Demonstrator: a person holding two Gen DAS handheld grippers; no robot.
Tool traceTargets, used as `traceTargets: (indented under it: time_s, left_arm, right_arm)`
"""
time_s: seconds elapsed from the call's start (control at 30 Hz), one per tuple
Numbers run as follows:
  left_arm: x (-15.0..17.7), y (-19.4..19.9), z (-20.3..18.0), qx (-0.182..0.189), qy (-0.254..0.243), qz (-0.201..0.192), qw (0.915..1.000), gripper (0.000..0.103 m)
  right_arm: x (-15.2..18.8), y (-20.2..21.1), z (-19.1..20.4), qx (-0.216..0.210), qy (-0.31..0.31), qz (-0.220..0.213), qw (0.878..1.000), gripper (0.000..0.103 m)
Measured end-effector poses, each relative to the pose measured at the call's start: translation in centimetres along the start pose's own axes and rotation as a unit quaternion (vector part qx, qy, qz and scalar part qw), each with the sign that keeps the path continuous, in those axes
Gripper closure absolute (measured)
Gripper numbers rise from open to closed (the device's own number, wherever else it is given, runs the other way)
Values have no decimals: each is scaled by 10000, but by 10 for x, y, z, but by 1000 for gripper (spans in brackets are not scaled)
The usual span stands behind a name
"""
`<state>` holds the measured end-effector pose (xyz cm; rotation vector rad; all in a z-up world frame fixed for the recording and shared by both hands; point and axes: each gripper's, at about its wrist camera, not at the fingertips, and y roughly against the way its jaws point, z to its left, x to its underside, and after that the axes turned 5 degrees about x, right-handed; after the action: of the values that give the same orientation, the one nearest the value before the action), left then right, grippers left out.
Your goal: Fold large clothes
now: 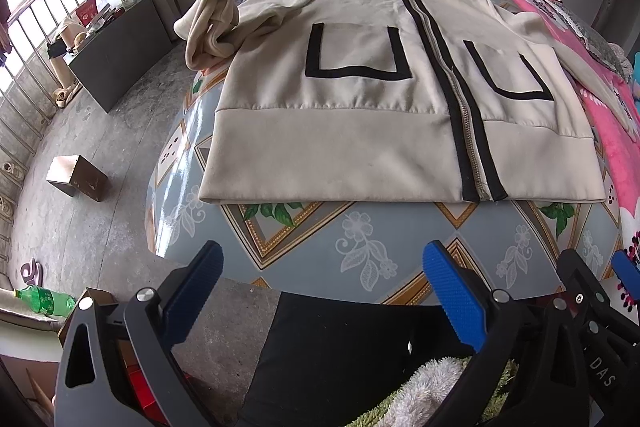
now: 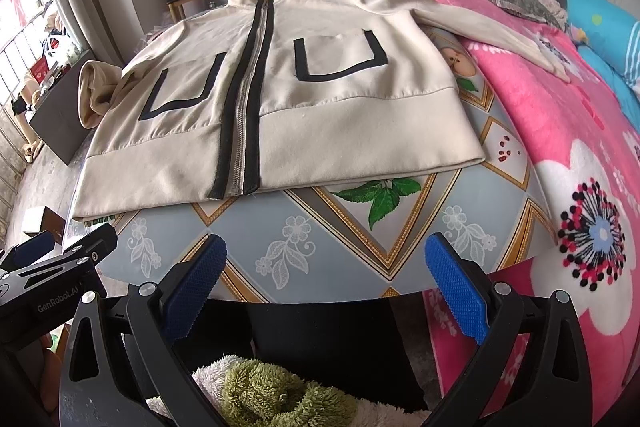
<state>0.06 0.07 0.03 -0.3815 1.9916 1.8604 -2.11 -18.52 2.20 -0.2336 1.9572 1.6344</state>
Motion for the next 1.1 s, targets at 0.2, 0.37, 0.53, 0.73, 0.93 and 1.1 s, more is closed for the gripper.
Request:
traceTargets:
  time_s: [0.2,0.37,0.53,0.73,0.93,1.1]
  left_arm:
    - [0,-1,5,-2,0,0,10000,5]
    - [0,-1,5,0,4,-2,10000,5]
    - [0,0,4,2,7,-7,10000,5]
    - [0,-1,5,-3,0,-13,10000,5]
    - [1,-1,9,-12,11,5,10000,5]
    - [3,-4,9,-26,43,35,10000,5]
  right_arm:
    - [0,0,0,4,-2,-3,10000,7]
    - [-1,-1,0,9,2,-6,10000,7]
    - [-1,0,1,4,2,-8,10000,7]
    - [0,0,1,9,-3,-7,10000,7]
    - [-1,-1,2,16,5,-3,10000,7]
    - [-2,-2,3,28,4,-6,10000,7]
